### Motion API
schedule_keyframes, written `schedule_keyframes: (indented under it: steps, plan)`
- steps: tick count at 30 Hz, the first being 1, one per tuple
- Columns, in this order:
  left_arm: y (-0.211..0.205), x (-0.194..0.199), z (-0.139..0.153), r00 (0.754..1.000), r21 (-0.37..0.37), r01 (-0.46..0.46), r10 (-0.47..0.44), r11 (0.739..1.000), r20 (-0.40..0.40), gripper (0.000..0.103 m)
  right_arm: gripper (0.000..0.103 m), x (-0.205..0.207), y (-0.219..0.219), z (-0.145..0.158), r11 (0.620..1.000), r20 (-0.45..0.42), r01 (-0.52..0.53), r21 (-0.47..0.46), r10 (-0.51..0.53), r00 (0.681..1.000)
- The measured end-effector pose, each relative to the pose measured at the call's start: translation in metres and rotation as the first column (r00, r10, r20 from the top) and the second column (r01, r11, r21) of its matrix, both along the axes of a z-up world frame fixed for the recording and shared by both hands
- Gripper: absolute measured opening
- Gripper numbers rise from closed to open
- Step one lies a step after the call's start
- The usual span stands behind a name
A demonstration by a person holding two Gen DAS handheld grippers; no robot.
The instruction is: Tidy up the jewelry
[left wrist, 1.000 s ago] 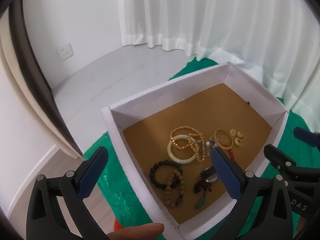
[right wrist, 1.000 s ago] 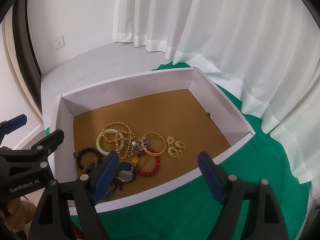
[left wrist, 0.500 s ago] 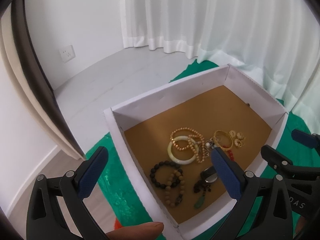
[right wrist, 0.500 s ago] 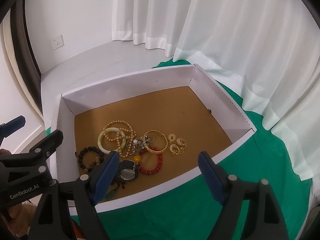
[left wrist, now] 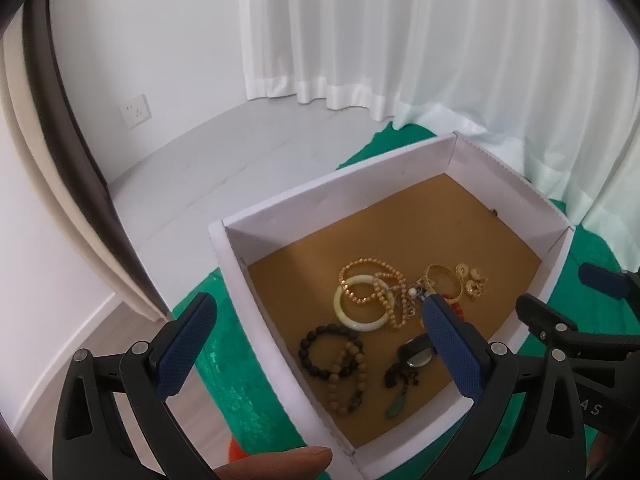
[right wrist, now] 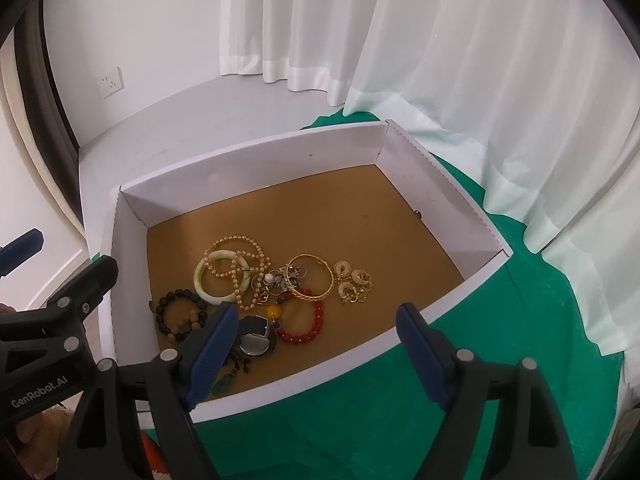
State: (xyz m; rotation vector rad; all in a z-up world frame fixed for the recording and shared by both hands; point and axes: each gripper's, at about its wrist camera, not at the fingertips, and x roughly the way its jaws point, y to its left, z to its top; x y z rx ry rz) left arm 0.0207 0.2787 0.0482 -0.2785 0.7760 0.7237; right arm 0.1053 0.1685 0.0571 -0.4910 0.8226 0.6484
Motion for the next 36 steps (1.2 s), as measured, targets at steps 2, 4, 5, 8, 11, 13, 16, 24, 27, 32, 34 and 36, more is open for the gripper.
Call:
schedule_keyframes:
  steps: [2,4,5,8,11,13,16,24,27,32,34,36]
  plan:
    - [0.000,0.000,0.000,1.000,0.002,-0.001,0.001,1.000,-0.003,0.102,0.083,0.000,-0.001,0.000,1.000,0.006,0.000,-0.002,0.000,1.000]
    - [-0.001,0.000,0.000,1.000,0.004,-0.001,0.001,1.000,-0.004,0.102,0.083,0.000,-0.001,0.001,1.000,0.012,0.001,-0.004,-0.001,1.000]
    - [-0.001,-0.001,0.000,1.000,0.003,-0.003,0.003,1.000,-0.002,0.102,0.083,0.001,-0.001,0.001,1.000,0.012,0.002,-0.004,-0.002,1.000]
    - [0.000,-0.001,0.000,1.000,0.001,-0.005,0.005,1.000,-0.003,0.102,0.083,0.000,0.000,0.000,1.000,0.014,0.001,-0.005,-0.001,1.000]
    - [0.002,-0.001,-0.001,1.000,-0.001,-0.009,0.009,1.000,-0.004,0.102,0.083,0.000,0.000,0.001,1.000,0.014,0.000,-0.005,0.000,1.000]
    - [0.003,-0.002,-0.002,1.000,-0.001,-0.012,0.012,1.000,-0.005,0.102,0.083,0.000,0.000,0.000,1.000,0.013,-0.001,-0.006,0.001,1.000]
    - [0.005,-0.004,-0.002,1.000,-0.003,-0.018,0.018,1.000,-0.004,0.102,0.083,0.001,0.002,0.000,1.000,0.013,0.000,-0.012,0.000,1.000]
    - [0.006,-0.005,-0.004,1.000,-0.005,-0.017,0.017,1.000,-0.006,0.102,0.083,0.002,0.002,0.000,1.000,0.015,0.004,-0.014,-0.004,1.000]
    - [0.006,-0.006,-0.006,1.000,-0.007,-0.019,0.019,1.000,-0.011,0.102,0.083,0.002,0.002,-0.001,1.000,0.018,0.006,-0.016,-0.006,1.000]
    - [0.002,-0.004,-0.009,1.000,-0.018,-0.016,0.016,1.000,-0.006,0.102,0.083,0.003,0.001,-0.003,1.000,0.019,0.013,-0.017,-0.013,1.000]
    - [-0.001,-0.005,-0.010,1.000,-0.004,-0.020,0.020,1.000,0.000,0.102,0.083,0.003,0.001,-0.003,1.000,0.020,0.012,-0.017,-0.012,1.000]
    - [-0.003,-0.004,-0.010,1.000,0.010,-0.026,0.026,1.000,-0.001,0.102,0.083,0.003,0.001,-0.003,1.000,0.020,0.012,-0.016,-0.011,1.000]
